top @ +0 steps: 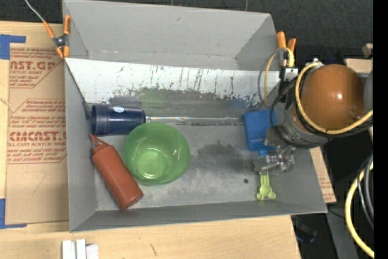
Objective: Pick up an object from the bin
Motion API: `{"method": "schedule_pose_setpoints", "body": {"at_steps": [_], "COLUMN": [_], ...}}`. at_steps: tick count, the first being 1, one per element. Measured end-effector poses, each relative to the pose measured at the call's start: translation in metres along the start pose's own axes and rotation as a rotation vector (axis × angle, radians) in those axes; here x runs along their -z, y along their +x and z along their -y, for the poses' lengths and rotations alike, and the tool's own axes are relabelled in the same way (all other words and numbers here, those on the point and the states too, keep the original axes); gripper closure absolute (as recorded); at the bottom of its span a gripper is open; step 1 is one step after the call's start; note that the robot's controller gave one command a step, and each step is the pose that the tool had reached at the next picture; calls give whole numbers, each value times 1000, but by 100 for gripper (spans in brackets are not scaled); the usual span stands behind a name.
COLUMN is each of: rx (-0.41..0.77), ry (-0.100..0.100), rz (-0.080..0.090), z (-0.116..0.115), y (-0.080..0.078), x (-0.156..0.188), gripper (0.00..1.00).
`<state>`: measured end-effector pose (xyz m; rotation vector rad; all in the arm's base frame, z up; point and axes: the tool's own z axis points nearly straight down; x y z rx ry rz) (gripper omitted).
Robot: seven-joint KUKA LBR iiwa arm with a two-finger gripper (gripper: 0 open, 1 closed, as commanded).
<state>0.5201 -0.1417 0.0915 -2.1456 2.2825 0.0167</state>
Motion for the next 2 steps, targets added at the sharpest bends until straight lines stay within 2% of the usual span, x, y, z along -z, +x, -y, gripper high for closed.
{"method": "schedule_pose_setpoints", "body": {"at_steps": [2], "rx": [-3], "ry": [5], "rz": [-1], "z": [1], "y": [0], "x": [19], "gripper": [100]}}
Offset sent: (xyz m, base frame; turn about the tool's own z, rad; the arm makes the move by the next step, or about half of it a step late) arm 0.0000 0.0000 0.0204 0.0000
